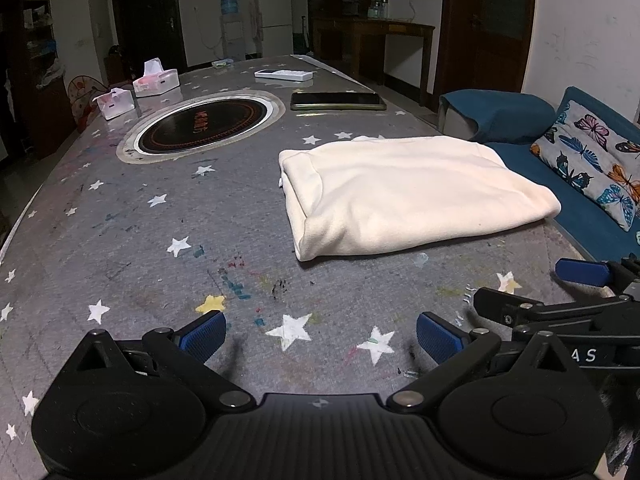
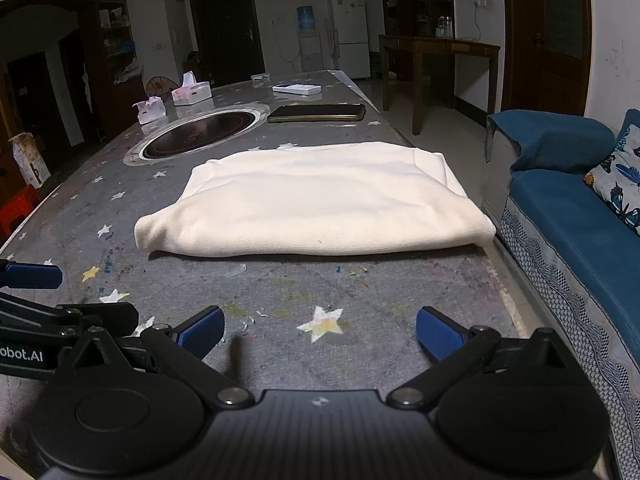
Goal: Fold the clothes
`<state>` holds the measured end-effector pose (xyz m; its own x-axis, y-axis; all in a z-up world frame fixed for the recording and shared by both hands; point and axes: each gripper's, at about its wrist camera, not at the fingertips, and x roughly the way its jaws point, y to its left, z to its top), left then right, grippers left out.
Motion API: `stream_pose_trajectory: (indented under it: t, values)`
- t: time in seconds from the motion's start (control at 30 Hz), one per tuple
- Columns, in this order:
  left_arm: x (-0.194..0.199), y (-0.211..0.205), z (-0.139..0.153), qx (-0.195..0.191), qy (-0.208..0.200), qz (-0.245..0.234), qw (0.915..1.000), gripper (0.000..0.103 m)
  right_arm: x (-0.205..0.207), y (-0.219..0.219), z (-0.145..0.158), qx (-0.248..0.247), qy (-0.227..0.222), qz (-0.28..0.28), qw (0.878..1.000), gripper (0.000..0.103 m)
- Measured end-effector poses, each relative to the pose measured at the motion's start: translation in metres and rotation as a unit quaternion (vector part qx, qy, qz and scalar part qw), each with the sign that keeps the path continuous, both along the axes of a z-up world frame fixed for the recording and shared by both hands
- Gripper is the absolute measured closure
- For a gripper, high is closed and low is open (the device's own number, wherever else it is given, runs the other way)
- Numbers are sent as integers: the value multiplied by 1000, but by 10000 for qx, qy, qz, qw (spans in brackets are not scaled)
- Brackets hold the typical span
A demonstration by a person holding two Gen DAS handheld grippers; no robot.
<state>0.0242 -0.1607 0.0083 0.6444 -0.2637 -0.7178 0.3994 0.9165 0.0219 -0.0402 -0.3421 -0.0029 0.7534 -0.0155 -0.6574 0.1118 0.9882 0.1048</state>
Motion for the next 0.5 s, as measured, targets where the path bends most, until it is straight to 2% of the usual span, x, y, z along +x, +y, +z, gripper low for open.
stream_pose_trajectory:
  t: [0.5]
  values:
    - [16,-4,-3,-8,86,-15,10000,0,10,-2,-4,-72,92,7,9999,0]
